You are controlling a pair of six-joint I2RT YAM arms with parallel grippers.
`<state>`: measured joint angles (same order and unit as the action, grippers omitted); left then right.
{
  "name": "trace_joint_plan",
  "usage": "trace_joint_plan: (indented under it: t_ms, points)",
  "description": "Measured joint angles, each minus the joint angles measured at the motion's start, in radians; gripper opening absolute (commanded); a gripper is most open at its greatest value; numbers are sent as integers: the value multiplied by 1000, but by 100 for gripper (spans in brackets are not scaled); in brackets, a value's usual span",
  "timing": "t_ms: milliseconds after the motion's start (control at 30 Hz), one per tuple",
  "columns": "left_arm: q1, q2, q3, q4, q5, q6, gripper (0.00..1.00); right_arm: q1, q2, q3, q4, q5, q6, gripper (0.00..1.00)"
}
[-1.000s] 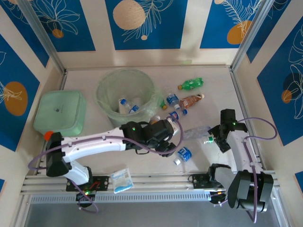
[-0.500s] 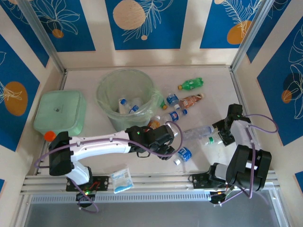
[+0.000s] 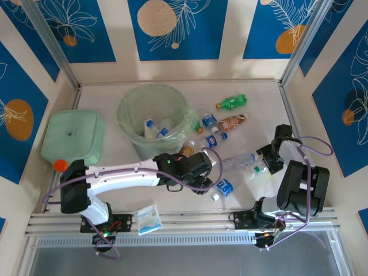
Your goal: Put the plastic bottles in the bin
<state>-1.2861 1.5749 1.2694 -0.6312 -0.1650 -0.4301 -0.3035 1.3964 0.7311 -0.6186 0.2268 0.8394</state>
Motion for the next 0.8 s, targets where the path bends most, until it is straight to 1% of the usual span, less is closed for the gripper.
trace_joint_plan:
  t_ms: [133,333,433,500,667,800]
  points:
    - [0,6,0,0,0,0,74,0,19,0,6,-3,-3,68]
    - [0,6,0,0,0,0,74,0,42,1,5,-8,-11,60]
    - [0,6,0,0,0,0,74,0,38,1,5,-10,-16,58]
    - [0,6,0,0,-3,0,74,0,31,1,2,-10,-22,55]
    - [0,6,0,-1,-13,0,74,7,-10,1,-18,-8,-26,55]
    - [0,5,0,-1,-27,-1,74,25,-77,7,-52,2,-29,54]
